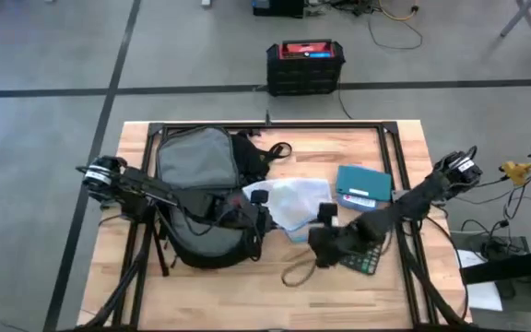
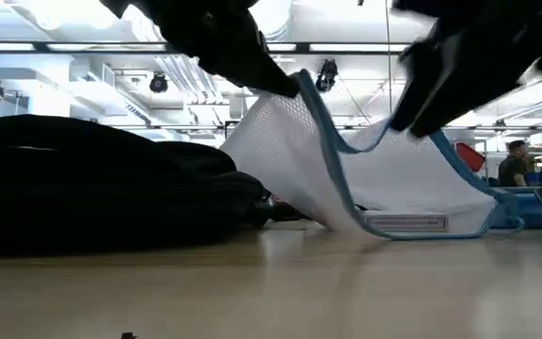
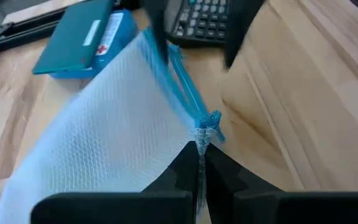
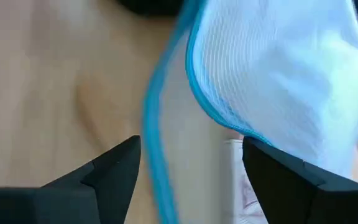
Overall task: Unpack backpack
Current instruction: Remove the pink charger adapter from the white zipper pouch
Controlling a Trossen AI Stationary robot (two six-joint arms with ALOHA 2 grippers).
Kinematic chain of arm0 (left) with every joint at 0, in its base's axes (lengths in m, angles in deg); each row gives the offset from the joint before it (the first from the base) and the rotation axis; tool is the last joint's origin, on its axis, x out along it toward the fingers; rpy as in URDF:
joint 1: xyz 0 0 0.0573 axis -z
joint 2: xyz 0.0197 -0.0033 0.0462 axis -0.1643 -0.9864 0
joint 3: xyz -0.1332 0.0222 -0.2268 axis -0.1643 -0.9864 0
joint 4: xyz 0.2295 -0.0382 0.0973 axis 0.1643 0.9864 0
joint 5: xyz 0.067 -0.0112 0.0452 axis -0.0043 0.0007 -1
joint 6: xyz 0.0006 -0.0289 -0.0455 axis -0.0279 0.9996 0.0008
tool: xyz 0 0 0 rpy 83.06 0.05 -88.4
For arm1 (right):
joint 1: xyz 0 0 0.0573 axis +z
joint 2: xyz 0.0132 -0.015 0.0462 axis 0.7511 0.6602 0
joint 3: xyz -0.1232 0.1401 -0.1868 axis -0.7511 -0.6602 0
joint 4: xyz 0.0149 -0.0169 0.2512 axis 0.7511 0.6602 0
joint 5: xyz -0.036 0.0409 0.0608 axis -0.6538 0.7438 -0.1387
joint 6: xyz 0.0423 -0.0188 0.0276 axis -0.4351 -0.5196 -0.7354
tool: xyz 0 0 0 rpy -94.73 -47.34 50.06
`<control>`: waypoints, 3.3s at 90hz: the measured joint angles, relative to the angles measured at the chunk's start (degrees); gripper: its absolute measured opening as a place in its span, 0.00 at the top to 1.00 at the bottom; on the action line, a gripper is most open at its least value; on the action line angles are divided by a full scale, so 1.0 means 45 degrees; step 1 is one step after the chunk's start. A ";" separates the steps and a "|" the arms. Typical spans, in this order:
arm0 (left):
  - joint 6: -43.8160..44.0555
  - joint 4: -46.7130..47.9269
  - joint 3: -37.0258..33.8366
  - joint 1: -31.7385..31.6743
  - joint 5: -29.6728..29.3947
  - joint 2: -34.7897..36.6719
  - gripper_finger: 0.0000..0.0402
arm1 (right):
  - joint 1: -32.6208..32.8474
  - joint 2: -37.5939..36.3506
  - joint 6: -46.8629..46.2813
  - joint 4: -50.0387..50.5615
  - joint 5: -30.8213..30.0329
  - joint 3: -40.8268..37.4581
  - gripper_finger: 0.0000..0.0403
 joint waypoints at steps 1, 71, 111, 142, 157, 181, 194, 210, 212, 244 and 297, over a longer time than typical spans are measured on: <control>0.0041 0.0024 0.0000 0.0000 -0.0024 0.0009 1.00 | -0.0080 0.0019 0.0046 -0.0121 0.0001 -0.0063 0.36; 0.1224 0.0035 -0.0093 0.0049 -0.0365 0.0009 1.00 | -0.3290 0.2481 -0.5338 -0.2361 -0.4254 -0.1948 0.54; 0.1288 -0.0002 -0.0257 0.0068 -0.0326 -0.0001 1.00 | -0.1261 0.1430 -0.2755 -0.2479 -0.1559 -0.1697 0.56; 0.1374 -0.0085 -0.0257 0.0068 -0.0321 -0.0005 1.00 | -0.1345 0.1091 -0.3929 -0.2179 -0.3473 -0.1810 0.59; 0.1373 -0.0092 -0.0257 0.0063 -0.0321 -0.0005 1.00 | -0.2254 0.2091 -0.6055 -0.2311 -0.3348 -0.1822 0.61; 0.1327 -0.0073 -0.0257 0.0063 -0.0311 -0.0005 1.00 | -0.2126 0.2338 -0.3996 -0.5368 0.0771 -0.1759 0.62; 0.1325 -0.0076 -0.0262 0.0063 -0.0311 -0.0005 1.00 | -0.1644 0.1351 -0.2591 -0.5131 0.0397 -0.1684 0.60; 0.1325 -0.0075 -0.0262 0.0063 -0.0301 -0.0005 1.00 | -0.1352 0.0876 -0.0910 -0.4202 0.0357 -0.1768 0.57; 0.1329 -0.0077 -0.0262 0.0063 -0.0305 -0.0005 1.00 | -0.1389 0.0873 -0.0817 -0.4179 0.0429 -0.1768 0.56; 0.1263 -0.0092 -0.0262 0.0063 -0.0306 -0.0010 1.00 | -0.3979 0.1146 0.2680 -0.4182 0.4239 -0.1817 0.35; 0.1350 -0.0164 -0.0262 0.0078 -0.0306 -0.0010 1.00 | -0.4494 0.2611 0.4544 -0.7914 0.6017 -0.1734 0.25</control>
